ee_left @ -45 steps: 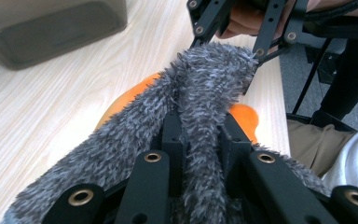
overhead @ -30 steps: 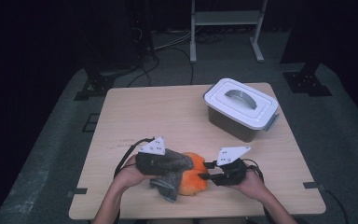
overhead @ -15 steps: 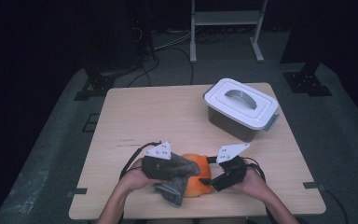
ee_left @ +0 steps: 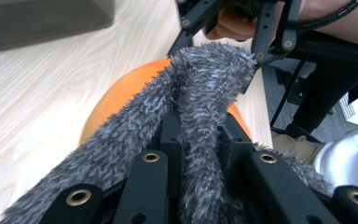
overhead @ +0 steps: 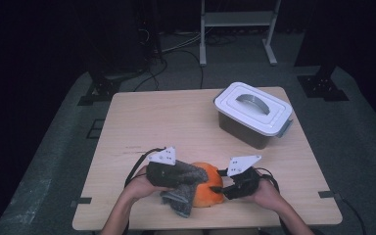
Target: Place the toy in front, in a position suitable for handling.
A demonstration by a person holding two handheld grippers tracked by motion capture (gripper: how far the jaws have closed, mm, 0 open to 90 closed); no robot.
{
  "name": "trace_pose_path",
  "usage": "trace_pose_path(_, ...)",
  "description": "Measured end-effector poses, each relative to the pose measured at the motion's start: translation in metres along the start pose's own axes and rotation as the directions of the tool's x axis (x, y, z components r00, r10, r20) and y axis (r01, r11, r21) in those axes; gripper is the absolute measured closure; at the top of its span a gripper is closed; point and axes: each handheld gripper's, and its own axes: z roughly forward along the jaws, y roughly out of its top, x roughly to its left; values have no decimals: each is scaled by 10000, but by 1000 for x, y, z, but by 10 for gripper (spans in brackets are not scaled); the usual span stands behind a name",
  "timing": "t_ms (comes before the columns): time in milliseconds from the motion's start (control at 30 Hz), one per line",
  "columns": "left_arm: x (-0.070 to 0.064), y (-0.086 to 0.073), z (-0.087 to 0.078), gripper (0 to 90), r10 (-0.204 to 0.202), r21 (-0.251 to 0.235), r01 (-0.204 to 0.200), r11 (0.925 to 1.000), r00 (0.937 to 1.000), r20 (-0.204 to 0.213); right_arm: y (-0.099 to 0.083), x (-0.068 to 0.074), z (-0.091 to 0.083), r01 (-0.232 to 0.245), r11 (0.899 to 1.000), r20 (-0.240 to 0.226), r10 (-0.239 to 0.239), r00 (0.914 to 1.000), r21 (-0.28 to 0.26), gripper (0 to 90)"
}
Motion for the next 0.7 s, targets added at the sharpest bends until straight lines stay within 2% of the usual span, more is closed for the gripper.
trace_pose_path(167, 8, -10, -10, 751, -374, -9, 374, 9993, 9988, -316, -4, -3, -1, -127, 9999, -113, 127, 9999, 42, 446)
trace_pose_path(267, 9, -13, -7, 750, -474, -50, 473, 9989, 9988, -149, -5, -7, -3, -311, 9995, -316, 313, 9990, 54, 396)
trace_pose_path(333, 7, -11, -4, 751, -347, 60, 348, 9994, 9993, -141, -3, -10, -5, -386, 9991, -401, 393, 9984, 173, 316)
trace_pose_path(433, 5, -9, -1, 751, -210, 118, 212, 9997, 9997, -117, -1, -13, -9, -476, 9986, -231, 481, 9986, 229, 242)
trace_pose_path(567, -1, -5, 5, 751, -26, 217, 22, 9998, 9998, 205, 5, -10, -14, -146, 9998, -180, 143, 9997, -143, 232)
trace_pose_path(700, -5, -3, 9, 750, 70, 349, -84, 9994, 9991, 417, 5, -9, -4, -219, 9997, -441, 223, 9988, 93, 179)
